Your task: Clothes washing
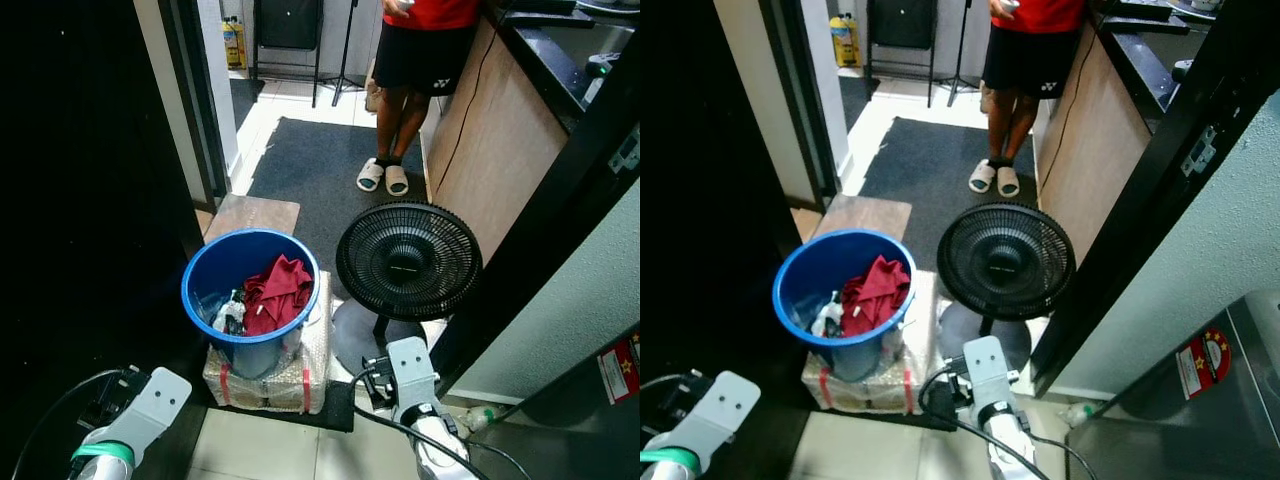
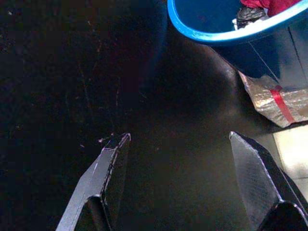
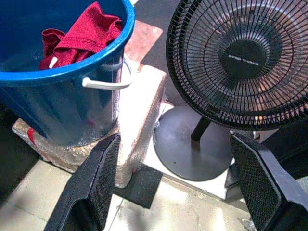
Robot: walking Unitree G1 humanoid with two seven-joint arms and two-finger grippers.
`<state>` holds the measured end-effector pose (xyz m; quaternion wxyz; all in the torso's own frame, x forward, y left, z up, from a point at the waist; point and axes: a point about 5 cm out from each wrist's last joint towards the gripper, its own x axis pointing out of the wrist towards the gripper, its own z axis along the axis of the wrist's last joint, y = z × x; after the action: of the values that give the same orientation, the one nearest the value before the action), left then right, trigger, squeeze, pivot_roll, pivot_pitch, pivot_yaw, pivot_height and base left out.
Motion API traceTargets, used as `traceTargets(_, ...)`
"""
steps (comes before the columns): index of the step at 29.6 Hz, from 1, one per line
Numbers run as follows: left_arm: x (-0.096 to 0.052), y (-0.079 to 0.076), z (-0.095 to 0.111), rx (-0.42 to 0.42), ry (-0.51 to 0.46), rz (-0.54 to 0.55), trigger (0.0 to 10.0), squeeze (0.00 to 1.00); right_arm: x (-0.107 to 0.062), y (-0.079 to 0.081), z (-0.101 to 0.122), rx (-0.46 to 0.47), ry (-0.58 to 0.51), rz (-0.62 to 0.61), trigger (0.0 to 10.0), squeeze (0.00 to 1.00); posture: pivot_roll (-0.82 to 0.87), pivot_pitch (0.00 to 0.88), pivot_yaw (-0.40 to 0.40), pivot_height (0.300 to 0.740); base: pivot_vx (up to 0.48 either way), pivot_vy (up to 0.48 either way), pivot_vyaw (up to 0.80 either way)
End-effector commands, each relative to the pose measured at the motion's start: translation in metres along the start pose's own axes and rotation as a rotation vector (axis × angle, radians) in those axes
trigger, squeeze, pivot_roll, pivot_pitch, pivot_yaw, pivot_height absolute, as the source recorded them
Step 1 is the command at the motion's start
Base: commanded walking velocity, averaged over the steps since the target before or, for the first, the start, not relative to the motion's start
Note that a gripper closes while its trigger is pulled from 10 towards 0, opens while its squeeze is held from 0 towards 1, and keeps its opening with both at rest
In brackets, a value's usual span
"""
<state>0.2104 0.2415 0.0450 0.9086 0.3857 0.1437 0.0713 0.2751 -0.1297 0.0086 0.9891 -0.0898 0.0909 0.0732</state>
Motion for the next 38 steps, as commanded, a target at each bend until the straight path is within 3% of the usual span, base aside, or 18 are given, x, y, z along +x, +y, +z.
traceTargets(1, -0.0031, 0.0002, -0.0032, 0.001, 0.014, -0.012, 10.0, 0.00, -0.0032, 0.0005, -0.0049, 0.006, 0.019, -0.001, 10.0, 0.00, 0.11, 0.080, 0.032, 0.740, 0.000, 0.000, 0.00)
traceTargets(38, -0.0031, -0.0006, -0.0045, 0.002, 0.016, -0.012, 10.0, 0.00, -0.0022, -0.0018, -0.0039, -0.007, 0.016, 0.006, 10.0, 0.00, 0.10, 0.062, 0.028, 0.740, 0.000, 0.000, 0.00)
